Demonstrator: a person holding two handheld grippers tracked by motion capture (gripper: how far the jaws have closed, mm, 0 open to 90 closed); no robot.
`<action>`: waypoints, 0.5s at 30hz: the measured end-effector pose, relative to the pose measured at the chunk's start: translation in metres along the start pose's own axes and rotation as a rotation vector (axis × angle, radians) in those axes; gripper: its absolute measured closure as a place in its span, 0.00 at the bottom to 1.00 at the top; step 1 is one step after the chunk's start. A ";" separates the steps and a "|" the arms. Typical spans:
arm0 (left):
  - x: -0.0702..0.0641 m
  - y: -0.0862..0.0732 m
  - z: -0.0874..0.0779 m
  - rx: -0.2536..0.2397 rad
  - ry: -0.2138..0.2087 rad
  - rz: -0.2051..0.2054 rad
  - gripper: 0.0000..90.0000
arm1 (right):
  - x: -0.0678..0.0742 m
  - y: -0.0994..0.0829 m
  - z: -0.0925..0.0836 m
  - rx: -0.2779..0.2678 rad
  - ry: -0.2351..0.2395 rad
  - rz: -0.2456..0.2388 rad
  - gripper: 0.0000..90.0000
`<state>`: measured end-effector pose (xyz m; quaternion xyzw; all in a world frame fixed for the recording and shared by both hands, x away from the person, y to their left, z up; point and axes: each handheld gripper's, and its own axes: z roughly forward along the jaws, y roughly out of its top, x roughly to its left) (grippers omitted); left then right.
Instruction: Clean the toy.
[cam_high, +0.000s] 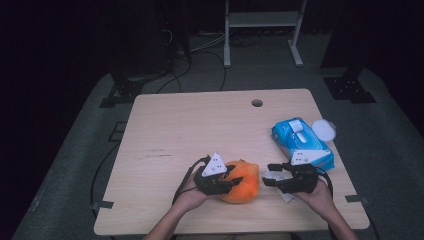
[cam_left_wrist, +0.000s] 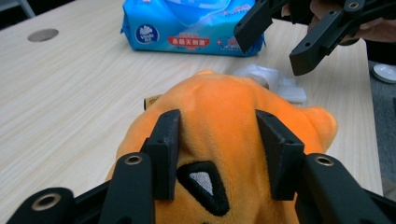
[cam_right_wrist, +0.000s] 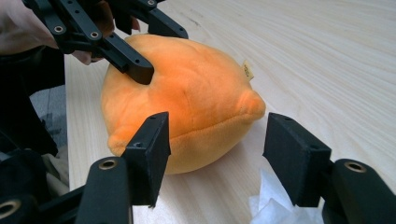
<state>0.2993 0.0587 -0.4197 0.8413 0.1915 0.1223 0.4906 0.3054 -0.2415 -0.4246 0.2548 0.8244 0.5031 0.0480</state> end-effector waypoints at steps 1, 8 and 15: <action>0.000 0.000 0.000 -0.008 0.000 -0.003 0.62 | 0.000 0.000 -0.001 -0.002 0.000 0.002 0.44; 0.005 0.004 -0.006 -0.027 0.021 -0.009 0.66 | -0.002 0.000 -0.002 -0.014 0.001 0.012 0.44; 0.010 0.001 -0.008 -0.026 0.028 -0.017 0.69 | -0.004 -0.001 0.000 -0.013 0.003 0.021 0.43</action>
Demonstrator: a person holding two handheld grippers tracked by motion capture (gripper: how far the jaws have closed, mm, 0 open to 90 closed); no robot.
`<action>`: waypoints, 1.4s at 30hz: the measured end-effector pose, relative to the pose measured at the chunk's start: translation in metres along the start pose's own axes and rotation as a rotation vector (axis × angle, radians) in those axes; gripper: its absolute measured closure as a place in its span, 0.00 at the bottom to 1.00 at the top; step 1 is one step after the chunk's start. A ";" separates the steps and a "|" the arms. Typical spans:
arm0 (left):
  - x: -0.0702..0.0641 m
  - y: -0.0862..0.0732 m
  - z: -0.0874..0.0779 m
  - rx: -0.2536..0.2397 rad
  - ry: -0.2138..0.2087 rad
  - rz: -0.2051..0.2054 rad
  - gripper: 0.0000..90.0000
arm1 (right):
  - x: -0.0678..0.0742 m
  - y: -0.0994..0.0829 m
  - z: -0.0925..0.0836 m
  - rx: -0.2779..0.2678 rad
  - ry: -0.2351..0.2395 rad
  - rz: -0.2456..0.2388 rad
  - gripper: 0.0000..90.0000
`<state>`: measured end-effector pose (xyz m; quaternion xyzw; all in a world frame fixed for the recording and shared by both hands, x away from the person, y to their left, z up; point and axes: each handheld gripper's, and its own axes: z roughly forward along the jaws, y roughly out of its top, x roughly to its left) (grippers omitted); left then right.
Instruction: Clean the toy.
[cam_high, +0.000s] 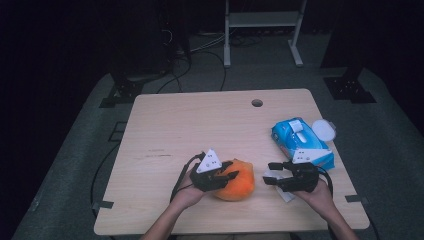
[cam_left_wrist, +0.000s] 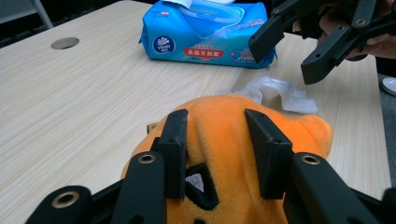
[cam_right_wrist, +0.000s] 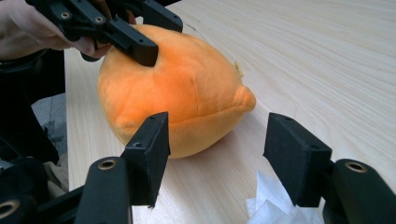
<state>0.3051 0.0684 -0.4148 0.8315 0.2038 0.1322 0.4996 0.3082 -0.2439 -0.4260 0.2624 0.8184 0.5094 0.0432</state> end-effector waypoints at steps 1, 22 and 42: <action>0.000 0.000 0.001 0.010 -0.011 0.002 0.68 | 0.000 0.000 0.001 0.005 0.002 0.000 0.43; 0.005 -0.004 0.024 0.205 -0.114 0.025 0.35 | 0.004 -0.001 0.010 0.036 0.008 -0.021 0.43; 0.061 0.013 0.023 0.037 0.177 0.001 0.48 | -0.007 -0.002 0.000 -0.014 -0.028 0.011 0.42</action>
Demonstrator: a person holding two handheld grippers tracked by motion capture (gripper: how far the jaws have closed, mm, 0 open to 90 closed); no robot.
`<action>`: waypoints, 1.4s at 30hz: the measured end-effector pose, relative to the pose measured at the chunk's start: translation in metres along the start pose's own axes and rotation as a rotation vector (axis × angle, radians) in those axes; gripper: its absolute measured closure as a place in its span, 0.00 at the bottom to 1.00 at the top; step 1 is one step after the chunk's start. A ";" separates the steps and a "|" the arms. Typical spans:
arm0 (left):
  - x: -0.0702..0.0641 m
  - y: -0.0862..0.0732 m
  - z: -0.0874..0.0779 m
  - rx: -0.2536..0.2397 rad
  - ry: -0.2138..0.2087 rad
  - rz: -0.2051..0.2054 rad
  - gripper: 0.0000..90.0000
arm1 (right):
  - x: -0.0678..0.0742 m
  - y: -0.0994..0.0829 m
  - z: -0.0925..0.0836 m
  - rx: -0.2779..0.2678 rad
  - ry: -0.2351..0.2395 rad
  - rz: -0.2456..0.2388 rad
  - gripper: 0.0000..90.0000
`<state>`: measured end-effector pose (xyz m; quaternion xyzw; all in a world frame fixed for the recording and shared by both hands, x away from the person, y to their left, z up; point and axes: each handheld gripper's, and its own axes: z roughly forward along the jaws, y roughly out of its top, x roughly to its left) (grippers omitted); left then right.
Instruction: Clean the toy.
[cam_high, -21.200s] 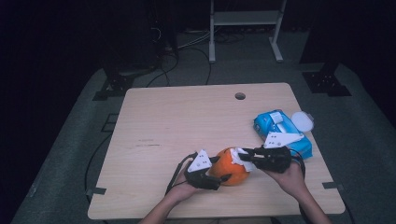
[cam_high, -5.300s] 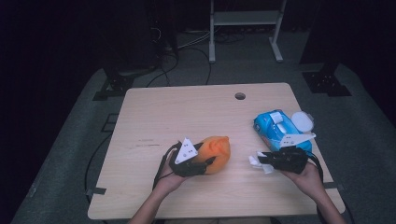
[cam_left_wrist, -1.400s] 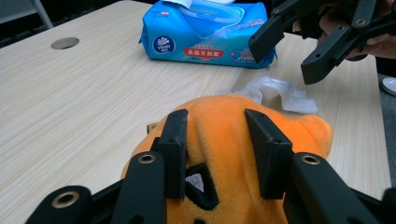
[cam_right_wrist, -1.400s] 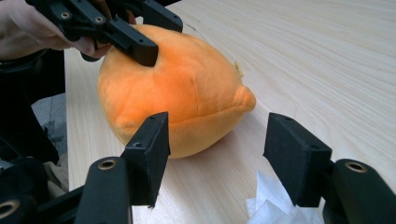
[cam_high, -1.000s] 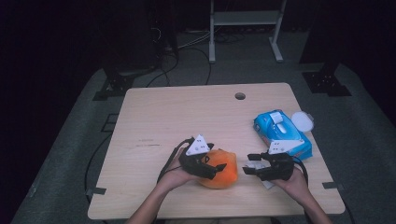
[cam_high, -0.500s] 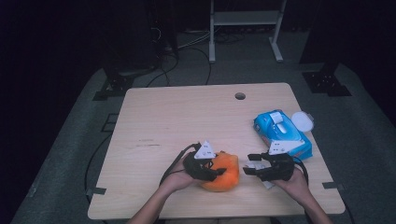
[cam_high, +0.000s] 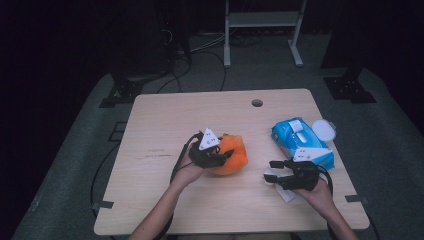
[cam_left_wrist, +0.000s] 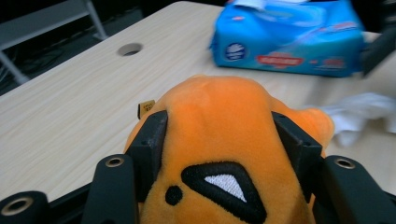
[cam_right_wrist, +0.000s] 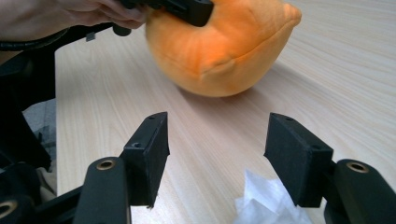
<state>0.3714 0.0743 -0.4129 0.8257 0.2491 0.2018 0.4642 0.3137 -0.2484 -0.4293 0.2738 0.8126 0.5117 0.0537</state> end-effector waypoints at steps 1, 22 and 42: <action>0.002 -0.003 0.003 0.008 0.000 -0.012 0.47 | 0.000 0.000 0.000 0.001 -0.004 0.001 0.42; 0.004 -0.005 -0.025 0.010 -0.042 -0.078 0.15 | -0.004 -0.001 -0.005 0.013 -0.073 0.004 0.37; 0.010 -0.018 -0.058 -0.006 -0.043 -0.126 0.13 | -0.006 -0.003 -0.007 0.020 -0.093 0.006 0.36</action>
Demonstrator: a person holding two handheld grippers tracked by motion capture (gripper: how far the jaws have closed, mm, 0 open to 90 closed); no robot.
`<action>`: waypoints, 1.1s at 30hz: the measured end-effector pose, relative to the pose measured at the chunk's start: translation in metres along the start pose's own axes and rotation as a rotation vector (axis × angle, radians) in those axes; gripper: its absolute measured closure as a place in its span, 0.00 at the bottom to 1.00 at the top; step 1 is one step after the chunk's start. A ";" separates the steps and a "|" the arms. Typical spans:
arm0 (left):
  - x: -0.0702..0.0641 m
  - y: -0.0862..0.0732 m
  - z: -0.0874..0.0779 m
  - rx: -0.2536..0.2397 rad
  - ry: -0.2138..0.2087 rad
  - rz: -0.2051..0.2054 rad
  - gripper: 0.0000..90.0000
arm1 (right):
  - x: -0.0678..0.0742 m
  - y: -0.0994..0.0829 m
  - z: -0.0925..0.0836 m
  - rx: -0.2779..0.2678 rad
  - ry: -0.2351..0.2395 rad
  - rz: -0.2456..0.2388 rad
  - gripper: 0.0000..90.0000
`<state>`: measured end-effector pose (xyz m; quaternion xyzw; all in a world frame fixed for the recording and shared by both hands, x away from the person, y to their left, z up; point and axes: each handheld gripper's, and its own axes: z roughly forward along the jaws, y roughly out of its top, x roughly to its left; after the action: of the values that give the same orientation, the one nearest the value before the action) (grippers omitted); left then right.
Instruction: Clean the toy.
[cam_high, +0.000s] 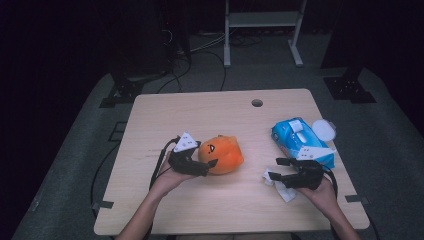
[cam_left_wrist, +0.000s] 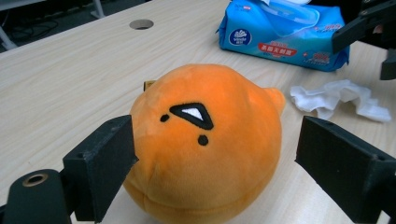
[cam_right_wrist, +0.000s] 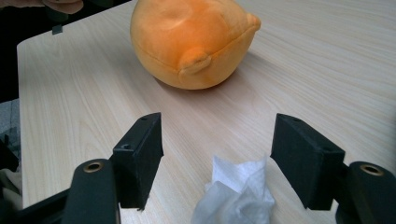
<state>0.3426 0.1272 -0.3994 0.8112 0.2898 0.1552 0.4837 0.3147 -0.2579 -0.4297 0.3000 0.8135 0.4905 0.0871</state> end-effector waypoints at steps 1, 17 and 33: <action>0.000 0.000 -0.002 0.001 -0.001 0.000 0.13 | 0.000 0.000 0.000 -0.001 0.001 0.000 0.36; 0.003 -0.016 -0.017 0.001 0.015 -0.026 0.12 | -0.001 -0.001 0.000 -0.001 -0.003 0.006 0.36; 0.006 -0.035 -0.027 0.005 0.032 -0.051 0.12 | -0.001 -0.002 0.001 0.006 -0.002 0.009 0.35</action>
<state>0.3223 0.1626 -0.4169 0.8022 0.3186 0.1550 0.4806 0.3152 -0.2580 -0.4317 0.3044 0.8136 0.4881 0.0849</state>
